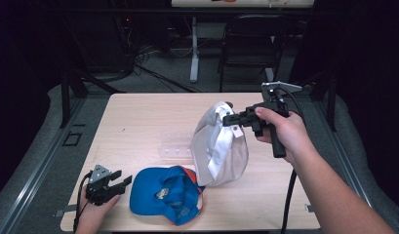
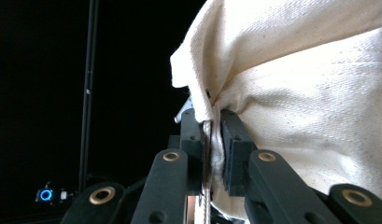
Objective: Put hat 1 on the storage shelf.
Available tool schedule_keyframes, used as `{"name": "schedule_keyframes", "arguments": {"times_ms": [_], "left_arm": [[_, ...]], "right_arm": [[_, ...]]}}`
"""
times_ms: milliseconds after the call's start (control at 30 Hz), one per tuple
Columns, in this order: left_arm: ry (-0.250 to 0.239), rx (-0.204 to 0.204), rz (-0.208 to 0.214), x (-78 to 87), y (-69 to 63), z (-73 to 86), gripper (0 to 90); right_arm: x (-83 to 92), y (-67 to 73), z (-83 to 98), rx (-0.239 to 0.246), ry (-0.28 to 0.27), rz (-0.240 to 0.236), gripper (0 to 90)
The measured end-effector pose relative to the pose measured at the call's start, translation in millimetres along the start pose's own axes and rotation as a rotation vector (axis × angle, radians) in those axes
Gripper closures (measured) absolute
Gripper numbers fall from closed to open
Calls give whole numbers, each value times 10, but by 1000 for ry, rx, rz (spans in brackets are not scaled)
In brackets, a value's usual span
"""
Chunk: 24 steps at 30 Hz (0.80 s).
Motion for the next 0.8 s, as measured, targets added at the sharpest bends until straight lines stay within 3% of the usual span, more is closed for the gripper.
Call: {"name": "schedule_keyframes", "arguments": {"times_ms": [100, 233, 400, 433, 467, 533, 567, 633, 800], "left_arm": [[-26, -22, 5, 13, -47, -40, 494], [-53, -57, 51, 71, -193, -188, 523], [-102, -176, 96, 160, -563, -499, 530], [-102, -176, 96, 160, -563, -499, 530], [-117, -213, 103, 163, -672, -613, 528], [-126, -223, 116, 158, -725, -670, 525], [-133, -254, 122, 157, -816, -779, 525], [-142, -264, 124, 151, -860, -830, 520], [-154, -331, 163, 124, -1135, -1046, 479]], "right_arm": [[-45, 37, -49, -3, -11, -9, 817], [-101, 69, -136, -2, -22, -22, 817], [-202, 131, -248, -3, -32, -40, 817], [-202, 131, -248, -3, -32, -40, 817], [-230, 153, -291, -3, -36, -47, 817], [-259, 178, -333, -4, -40, -50, 817], [-274, 192, -358, -7, -50, -50, 817], [-299, 210, -400, -6, -56, -58, 817], [-391, 234, -486, -9, -66, -60, 817]]}}
Point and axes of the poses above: each handheld gripper's, and its own axes: x roughly backward along the jaws, z roughly out of its underside, y roughly to its left, the point moved 6 cm from there along -x, roughly forward along the jaws
